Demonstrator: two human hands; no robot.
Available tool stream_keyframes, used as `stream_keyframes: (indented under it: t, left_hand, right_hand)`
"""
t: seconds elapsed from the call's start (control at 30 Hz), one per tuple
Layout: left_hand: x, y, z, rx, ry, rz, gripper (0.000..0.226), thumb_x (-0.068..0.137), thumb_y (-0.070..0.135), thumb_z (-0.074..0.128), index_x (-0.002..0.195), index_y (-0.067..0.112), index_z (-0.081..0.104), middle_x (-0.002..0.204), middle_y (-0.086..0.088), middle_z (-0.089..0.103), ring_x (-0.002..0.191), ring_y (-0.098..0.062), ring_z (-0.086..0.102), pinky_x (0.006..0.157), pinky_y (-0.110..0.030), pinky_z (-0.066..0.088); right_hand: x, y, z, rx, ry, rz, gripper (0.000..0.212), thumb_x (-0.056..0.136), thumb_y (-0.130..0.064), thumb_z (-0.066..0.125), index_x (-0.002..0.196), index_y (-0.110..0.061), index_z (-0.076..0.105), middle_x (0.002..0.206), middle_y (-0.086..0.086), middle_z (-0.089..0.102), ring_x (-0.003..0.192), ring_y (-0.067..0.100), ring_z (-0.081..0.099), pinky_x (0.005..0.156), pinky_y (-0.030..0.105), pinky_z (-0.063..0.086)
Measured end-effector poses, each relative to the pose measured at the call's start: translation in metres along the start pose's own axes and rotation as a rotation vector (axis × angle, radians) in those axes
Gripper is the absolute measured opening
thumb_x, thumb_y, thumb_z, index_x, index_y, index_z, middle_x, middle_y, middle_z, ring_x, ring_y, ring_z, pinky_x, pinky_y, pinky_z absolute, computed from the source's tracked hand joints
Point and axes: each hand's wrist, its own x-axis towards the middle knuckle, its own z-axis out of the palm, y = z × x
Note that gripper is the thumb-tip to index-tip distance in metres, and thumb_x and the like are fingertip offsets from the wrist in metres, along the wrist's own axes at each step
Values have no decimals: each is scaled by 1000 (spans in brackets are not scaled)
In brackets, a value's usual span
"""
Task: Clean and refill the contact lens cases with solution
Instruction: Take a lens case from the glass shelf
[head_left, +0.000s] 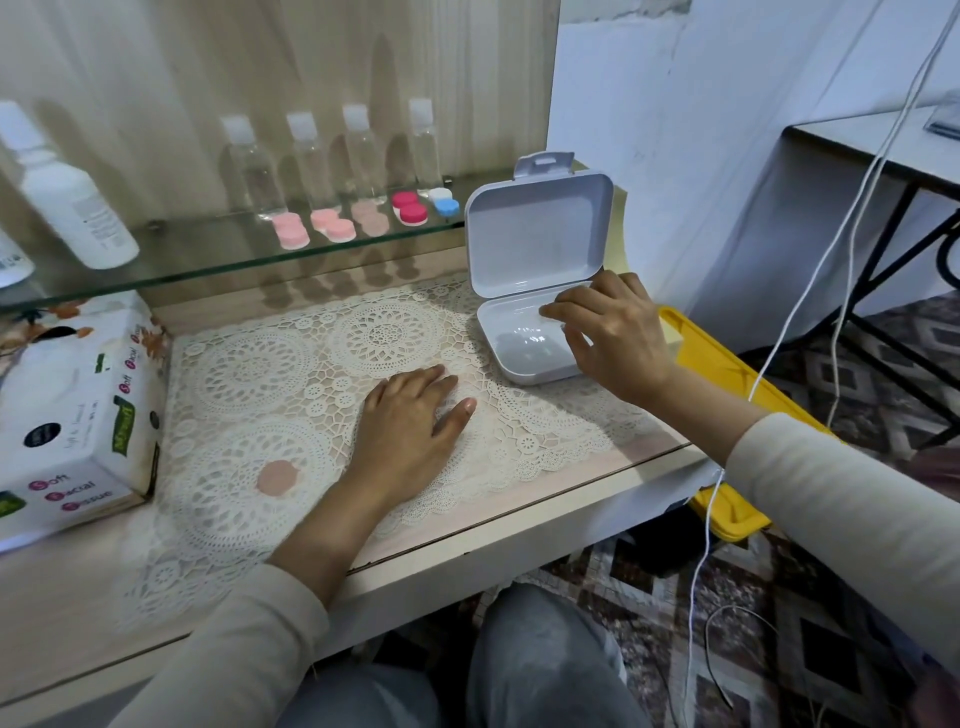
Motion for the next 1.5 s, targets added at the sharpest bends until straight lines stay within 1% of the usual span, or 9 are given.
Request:
stream_keyframes:
  t: [0.43, 0.6, 0.7, 0.83, 0.97, 1.07, 1.23, 1.4, 1.5]
  left_hand:
    - [0, 1, 0, 2, 7, -2, 67, 83, 57, 19, 135, 24, 45, 145, 8, 37, 134, -12, 27, 113, -37, 16]
    - [3, 1, -3, -68, 1, -25, 66, 83, 58, 21, 132, 23, 49, 143, 8, 40, 133, -12, 30, 112, -38, 18]
    - [5, 0, -6, -121, -13, -39, 52, 94, 53, 32, 131, 22, 50, 142, 7, 42, 132, -13, 32, 111, -37, 20]
    - [5, 2, -19, -227, -2, -62, 47, 94, 42, 38, 132, 16, 49, 141, 0, 44, 131, -16, 35, 109, -31, 24]
    - [-9, -8, -35, -253, 37, -114, 46, 93, 40, 46, 133, 16, 48, 142, 0, 43, 132, -16, 34, 109, -29, 24]
    - [-30, -24, -50, -276, 61, -159, 46, 91, 37, 52, 132, 16, 49, 142, 1, 43, 131, -16, 36, 111, -34, 26]
    - [-66, -55, -67, -176, 102, -226, 49, 88, 35, 57, 132, 16, 48, 141, 2, 43, 131, -14, 37, 110, -26, 25]
    - [-90, -75, -72, -111, 84, -254, 53, 88, 38, 56, 135, 16, 45, 146, 4, 37, 135, -11, 29, 111, -23, 19]
    - [-97, -83, -71, -69, 72, -253, 57, 88, 41, 55, 137, 16, 42, 148, 4, 33, 137, -11, 25, 111, -21, 16]
  right_hand:
    - [1, -5, -2, 5, -65, 43, 27, 64, 7, 67, 85, -9, 70, 79, 5, 68, 64, 29, 56, 62, 30, 40]
    - [0, -6, 0, 2, -149, 106, 31, 58, -2, 79, 87, -7, 69, 79, 8, 67, 69, 31, 58, 65, 31, 42]
    - [1, -10, -1, 53, -170, 198, 33, 57, -9, 83, 86, -4, 69, 77, 11, 64, 70, 32, 59, 65, 34, 45]
    - [12, -24, -7, 312, -170, 475, 29, 67, -19, 78, 91, -4, 72, 79, 11, 64, 70, 25, 55, 65, 31, 41]
    - [29, -56, -14, 607, -285, 690, 28, 72, -21, 78, 96, -8, 72, 80, -1, 63, 61, 11, 49, 67, 25, 40]
    - [36, -87, -14, 792, -372, 763, 28, 71, -18, 79, 97, -9, 72, 66, -14, 56, 51, -1, 49, 58, 10, 36]
    - [41, -128, -2, 907, -499, 707, 30, 73, -17, 77, 101, -9, 71, 81, -1, 66, 56, 0, 48, 63, 15, 42]
    - [48, -151, 6, 879, -527, 600, 28, 75, -23, 75, 100, -13, 72, 85, -5, 61, 64, -3, 46, 61, 8, 35]
    - [48, -160, 9, 841, -542, 549, 30, 75, -26, 75, 102, -13, 72, 91, 0, 65, 74, 1, 48, 69, 13, 35]
